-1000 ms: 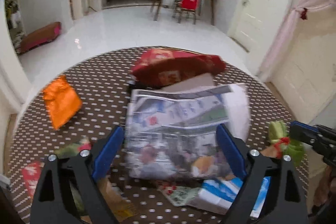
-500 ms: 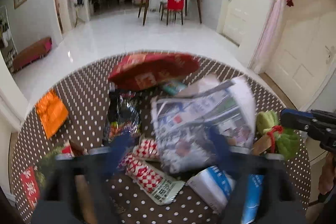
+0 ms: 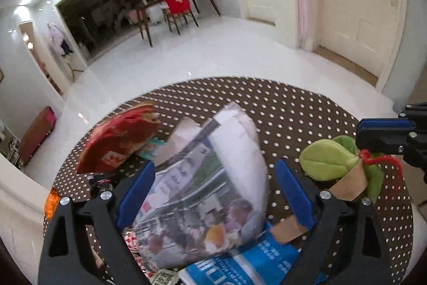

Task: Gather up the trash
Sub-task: 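Grasp the newspaper bundle with the left tool while right tool holds gloves, then carry newspaper and gloves to the blue bucket and open both tools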

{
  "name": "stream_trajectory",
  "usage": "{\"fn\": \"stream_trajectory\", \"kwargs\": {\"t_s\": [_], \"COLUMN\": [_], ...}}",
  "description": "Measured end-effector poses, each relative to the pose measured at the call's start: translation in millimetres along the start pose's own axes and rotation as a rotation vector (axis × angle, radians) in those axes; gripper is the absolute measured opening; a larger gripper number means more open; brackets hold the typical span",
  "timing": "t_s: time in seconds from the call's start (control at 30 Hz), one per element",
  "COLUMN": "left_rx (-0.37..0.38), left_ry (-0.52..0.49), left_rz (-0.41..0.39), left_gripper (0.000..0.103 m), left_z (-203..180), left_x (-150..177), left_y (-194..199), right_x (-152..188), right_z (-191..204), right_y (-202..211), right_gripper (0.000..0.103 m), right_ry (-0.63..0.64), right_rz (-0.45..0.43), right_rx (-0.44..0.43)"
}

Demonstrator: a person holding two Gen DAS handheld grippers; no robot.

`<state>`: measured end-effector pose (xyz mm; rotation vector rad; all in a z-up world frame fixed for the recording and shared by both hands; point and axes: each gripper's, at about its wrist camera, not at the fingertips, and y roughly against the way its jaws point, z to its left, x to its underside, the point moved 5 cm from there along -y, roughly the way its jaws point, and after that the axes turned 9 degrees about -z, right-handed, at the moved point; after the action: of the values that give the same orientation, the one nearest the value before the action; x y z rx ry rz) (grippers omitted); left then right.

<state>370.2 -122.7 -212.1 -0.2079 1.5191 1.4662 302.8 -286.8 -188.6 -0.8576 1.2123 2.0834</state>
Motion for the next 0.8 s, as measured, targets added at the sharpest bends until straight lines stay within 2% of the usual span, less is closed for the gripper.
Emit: {"fn": "stream_trajectory", "kwargs": {"t_s": [0.07,0.1,0.2,0.23,0.27,0.3,0.43,0.53,0.6,0.63,0.67,0.7,0.73,0.8], "left_rx": [0.040,0.026,0.019,0.022,0.029,0.034,0.034,0.026,0.025,0.024,0.024,0.023,0.021,0.024], "left_ry": [-0.022,-0.041,-0.056,-0.045,-0.023,-0.002,0.052,0.088,0.121,0.133,0.143,0.154,0.169,0.187], "left_rz": [0.051,0.075,0.068,0.056,0.044,0.033,-0.015,-0.052,-0.084,-0.096,-0.109,-0.121,-0.139,-0.163], "left_gripper": [0.062,0.047,0.037,0.033,0.032,0.030,0.025,0.022,0.021,0.020,0.020,0.019,0.018,0.017], "left_z": [-7.2,-8.0,-11.6,-10.1,-7.5,-4.8,2.8,7.9,11.6,13.5,15.4,17.5,20.5,22.9], "left_x": [1.7,3.6,1.2,-0.9,-2.7,-4.1,-2.9,-4.0,-5.1,-2.9,-2.8,-2.6,-2.8,-5.1], "left_y": [-7.6,-12.7,-12.6,-9.8,-6.6,-3.4,9.2,19.6,28.9,34.9,39.8,44.8,52.4,59.5], "right_x": [1.9,2.2,2.0,1.8,1.4,1.7,4.1,13.9,23.4,26.8,31.1,32.3,31.1,25.6], "right_z": [-4.1,-5.3,-10.0,-11.7,-14.7,-16.4,-6.1,20.4,36.9,40.6,44.4,44.7,45.0,44.8], "right_y": [0.9,1.1,2.1,3.6,6.8,10.3,20.4,4.9,-12.7,-18.5,-26.2,-29.4,-27.8,-18.3], "right_gripper": [0.012,0.012,0.015,0.027,0.053,0.060,0.061,0.061,0.059,0.040,0.017,0.016,0.011,0.010], "right_ry": [-0.007,-0.015,-0.041,-0.051,-0.073,-0.087,-0.067,0.062,0.138,0.152,0.173,0.186,0.185,0.166], "right_rz": [0.004,0.002,0.003,-0.001,-0.010,-0.022,-0.055,0.006,0.055,0.073,0.096,0.101,0.092,0.063], "right_rx": [-0.008,-0.015,-0.031,-0.035,-0.043,-0.048,-0.099,-0.087,-0.087,-0.090,-0.075,-0.044,-0.044,-0.071]}}
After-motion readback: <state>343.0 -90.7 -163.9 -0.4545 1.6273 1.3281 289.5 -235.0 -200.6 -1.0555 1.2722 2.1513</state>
